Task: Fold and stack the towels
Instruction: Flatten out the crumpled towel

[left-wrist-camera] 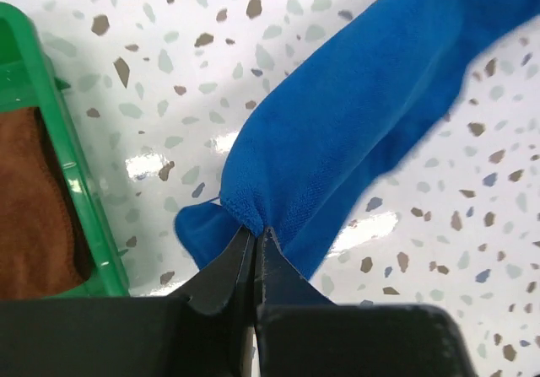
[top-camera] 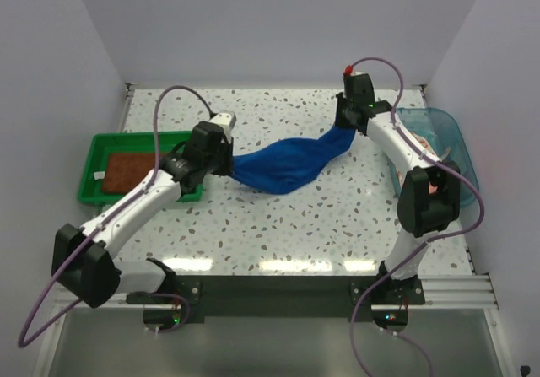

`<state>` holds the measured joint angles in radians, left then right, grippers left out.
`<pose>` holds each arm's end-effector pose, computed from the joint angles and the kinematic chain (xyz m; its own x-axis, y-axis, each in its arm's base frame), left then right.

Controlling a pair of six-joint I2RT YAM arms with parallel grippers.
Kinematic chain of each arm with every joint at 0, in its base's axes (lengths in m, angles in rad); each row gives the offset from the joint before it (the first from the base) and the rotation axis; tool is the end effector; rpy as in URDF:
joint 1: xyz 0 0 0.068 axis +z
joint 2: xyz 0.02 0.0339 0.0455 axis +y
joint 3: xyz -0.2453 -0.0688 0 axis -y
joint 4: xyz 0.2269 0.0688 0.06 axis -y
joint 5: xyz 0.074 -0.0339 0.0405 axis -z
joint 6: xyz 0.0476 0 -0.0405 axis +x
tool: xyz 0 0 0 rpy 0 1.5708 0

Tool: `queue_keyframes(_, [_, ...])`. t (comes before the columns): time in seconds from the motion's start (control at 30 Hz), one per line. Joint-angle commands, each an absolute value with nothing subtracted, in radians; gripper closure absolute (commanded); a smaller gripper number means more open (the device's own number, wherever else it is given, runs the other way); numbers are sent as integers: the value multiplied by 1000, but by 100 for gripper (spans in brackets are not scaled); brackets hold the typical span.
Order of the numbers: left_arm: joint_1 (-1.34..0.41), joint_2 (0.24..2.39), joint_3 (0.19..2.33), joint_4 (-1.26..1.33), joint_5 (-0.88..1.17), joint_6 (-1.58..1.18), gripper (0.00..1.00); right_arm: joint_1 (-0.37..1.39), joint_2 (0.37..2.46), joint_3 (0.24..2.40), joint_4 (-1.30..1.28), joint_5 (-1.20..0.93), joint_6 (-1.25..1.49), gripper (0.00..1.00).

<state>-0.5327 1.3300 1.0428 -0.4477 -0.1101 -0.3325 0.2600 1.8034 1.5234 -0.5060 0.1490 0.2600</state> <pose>0.2491 -0.1408 0.2637 -0.6878 0.0289 -0.7253 0.2222 0.9596 -0.1725 0.3852 0.0952 0.2615 -0.7001 0.0768 -0.7099 0.0281 0.9964 0.0802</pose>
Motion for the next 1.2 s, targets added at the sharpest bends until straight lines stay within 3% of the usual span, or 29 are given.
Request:
queue_keyframes(0.0, [-535, 1218, 1045, -525, -155, -371, 100, 278, 1767, 1606, -543, 184, 290, 69])
queue_keyframes(0.07, [-534, 1187, 1022, -525, -121, -415, 100, 278, 1766, 1612, -566, 157, 305, 43])
queue_keyframes(0.2, [-534, 1149, 890, -462, 42, -498, 100, 320, 1712, 1530, -565, 77, 304, 32])
queue_keyframes(0.43, [-678, 1127, 743, -296, 252, -496, 98, 431, 1545, 1280, -511, -44, 324, 32])
queue_keyframes(0.67, [-1078, 1258, 779, -311, 186, -404, 80, 485, 1480, 1149, -512, -26, 348, 32])
queue_keyframes(0.77, [-1163, 1296, 804, -350, 146, -361, 61, 483, 1483, 1121, -517, -2, 356, 31])
queue_keyframes(0.8, [-1178, 1296, 814, -348, 137, -356, 48, 485, 1489, 1114, -512, 24, 363, 31])
queue_keyframes(0.83, [-1196, 1286, 816, -344, 126, -360, 42, 485, 1493, 1112, -511, 37, 365, 32])
queue_keyframes(0.87, [-1198, 1273, 821, -339, 91, -370, 35, 483, 1499, 1114, -509, 46, 370, 32])
queue_keyframes(0.97, [-1192, 1229, 837, -353, -60, -411, 27, 485, 1512, 1124, -503, 45, 371, 33])
queue_keyframes(1.17, [-981, 1180, 827, -433, -162, -514, 27, 567, 1520, 1140, -523, 3, 321, 37])
